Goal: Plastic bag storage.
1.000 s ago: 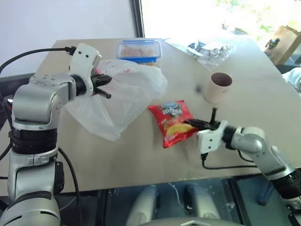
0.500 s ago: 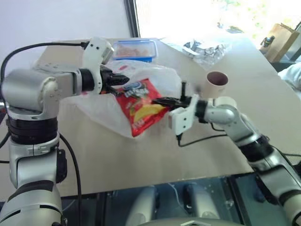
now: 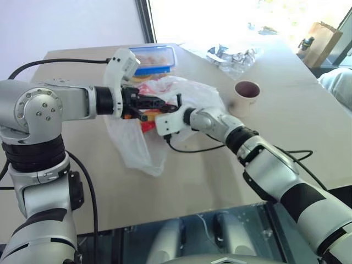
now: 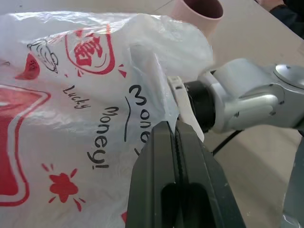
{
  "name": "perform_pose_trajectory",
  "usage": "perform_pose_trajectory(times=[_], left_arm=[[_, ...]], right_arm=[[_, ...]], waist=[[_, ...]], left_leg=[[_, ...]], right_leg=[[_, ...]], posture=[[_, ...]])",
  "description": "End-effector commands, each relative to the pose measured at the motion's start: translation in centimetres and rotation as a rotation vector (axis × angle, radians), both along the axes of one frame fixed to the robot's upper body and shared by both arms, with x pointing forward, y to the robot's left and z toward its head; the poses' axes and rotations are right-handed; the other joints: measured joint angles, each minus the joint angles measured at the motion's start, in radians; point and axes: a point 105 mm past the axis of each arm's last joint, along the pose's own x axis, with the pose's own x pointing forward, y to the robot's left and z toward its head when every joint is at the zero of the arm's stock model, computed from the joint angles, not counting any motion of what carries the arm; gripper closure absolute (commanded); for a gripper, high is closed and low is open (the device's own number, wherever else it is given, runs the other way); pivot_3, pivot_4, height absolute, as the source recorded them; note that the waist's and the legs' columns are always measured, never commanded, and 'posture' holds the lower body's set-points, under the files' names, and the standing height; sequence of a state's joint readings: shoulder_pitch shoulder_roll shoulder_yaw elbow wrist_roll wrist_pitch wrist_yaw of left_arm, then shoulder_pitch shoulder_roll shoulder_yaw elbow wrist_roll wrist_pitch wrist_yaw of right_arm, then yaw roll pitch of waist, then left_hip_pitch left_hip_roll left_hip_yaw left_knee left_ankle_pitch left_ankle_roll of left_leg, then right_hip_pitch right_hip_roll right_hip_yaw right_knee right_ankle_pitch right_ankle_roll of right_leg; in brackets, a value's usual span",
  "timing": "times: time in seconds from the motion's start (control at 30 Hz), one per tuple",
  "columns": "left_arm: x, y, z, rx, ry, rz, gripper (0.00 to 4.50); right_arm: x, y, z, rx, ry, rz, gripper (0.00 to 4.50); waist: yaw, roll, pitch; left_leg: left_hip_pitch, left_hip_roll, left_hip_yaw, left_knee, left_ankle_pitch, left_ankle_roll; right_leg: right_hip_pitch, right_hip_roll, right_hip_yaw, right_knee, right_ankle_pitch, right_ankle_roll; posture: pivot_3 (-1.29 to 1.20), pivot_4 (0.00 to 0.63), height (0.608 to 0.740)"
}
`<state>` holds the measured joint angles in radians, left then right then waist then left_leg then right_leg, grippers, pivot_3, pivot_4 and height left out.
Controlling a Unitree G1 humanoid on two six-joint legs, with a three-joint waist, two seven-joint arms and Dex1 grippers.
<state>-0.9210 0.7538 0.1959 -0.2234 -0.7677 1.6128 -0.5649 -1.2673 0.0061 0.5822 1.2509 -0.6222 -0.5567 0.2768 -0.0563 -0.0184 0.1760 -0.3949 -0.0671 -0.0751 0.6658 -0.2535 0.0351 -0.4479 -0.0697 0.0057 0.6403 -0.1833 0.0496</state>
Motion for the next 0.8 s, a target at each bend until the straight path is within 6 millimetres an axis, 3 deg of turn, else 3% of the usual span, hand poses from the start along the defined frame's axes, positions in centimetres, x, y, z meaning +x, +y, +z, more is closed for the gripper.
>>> perform_pose_trajectory(times=[0.03,0.1,0.27,0.37,0.47,0.5,0.63,0.8], left_arm=[[0.9,1.4,0.2,0.005,-0.035,0.125,4.50],[1.5,1.9,-0.3,0.017,-0.041,0.180,4.50],[2.8,1.8,-1.1,0.003,-0.059,0.226,4.50],[3.6,1.3,-0.9,-0.021,-0.083,0.232,4.50],[4.1,0.9,-0.4,-0.035,-0.106,0.223,4.50],[4.3,0.7,-0.3,-0.036,-0.118,0.220,4.50],[4.7,0.3,0.0,-0.042,-0.139,0.216,4.50],[5.1,0.0,-0.1,-0.050,-0.147,0.216,4.50]], right_arm=[[-0.3,-0.7,3.0,0.052,-0.037,0.078,1.85],[-0.7,-1.8,4.0,0.099,-0.022,0.101,0.93],[-3.7,-5.8,8.1,0.397,0.193,0.108,0.93],[-6.6,-8.8,8.6,0.452,0.316,0.105,0.15],[-8.2,-11.8,10.1,0.568,0.322,0.006,0.07],[-8.5,-13.7,10.6,0.617,0.335,-0.063,0.07],[-8.5,-19.7,10.1,0.672,0.362,-0.315,0.07],[-4.9,-27.4,6.7,0.702,0.443,-0.657,0.07]], waist=[[-0.001,0.000,0.000],[-0.002,0.000,0.000],[-0.002,0.000,0.000],[0.008,0.000,0.000],[0.015,0.000,0.000],[0.022,0.000,0.000],[0.043,0.000,0.000],[0.043,0.000,0.000]], left_leg=[[0.000,0.000,0.000,0.000,0.000,0.000],[0.000,0.000,0.000,0.001,0.000,0.000],[-0.001,0.001,-0.001,0.001,0.000,-0.001],[-0.002,0.001,-0.002,0.002,0.000,0.000],[-0.002,0.000,-0.001,0.003,0.000,0.000],[-0.002,0.000,-0.001,0.003,0.000,0.000],[-0.002,0.000,-0.001,0.004,0.000,0.000],[-0.001,0.000,0.001,0.004,0.000,0.000]], right_leg=[[0.000,0.000,0.000,0.000,0.000,0.000],[0.000,0.000,0.000,0.002,0.000,0.000],[0.000,0.000,-0.001,0.003,0.000,0.000],[-0.001,0.000,0.000,0.002,0.000,0.000],[-0.001,0.000,0.000,0.003,0.000,0.000],[-0.001,0.000,0.000,0.003,0.000,0.000],[0.000,-0.001,-0.002,0.004,0.001,0.000],[0.000,-0.001,0.000,0.003,0.001,-0.001]], posture=[[0.00,0.150,0.740],[0.00,0.150,0.740],[0.00,0.150,0.740],[0.00,0.150,0.740],[0.00,0.150,0.740],[0.00,0.150,0.740],[0.00,0.150,0.740],[0.00,0.150,0.740]])
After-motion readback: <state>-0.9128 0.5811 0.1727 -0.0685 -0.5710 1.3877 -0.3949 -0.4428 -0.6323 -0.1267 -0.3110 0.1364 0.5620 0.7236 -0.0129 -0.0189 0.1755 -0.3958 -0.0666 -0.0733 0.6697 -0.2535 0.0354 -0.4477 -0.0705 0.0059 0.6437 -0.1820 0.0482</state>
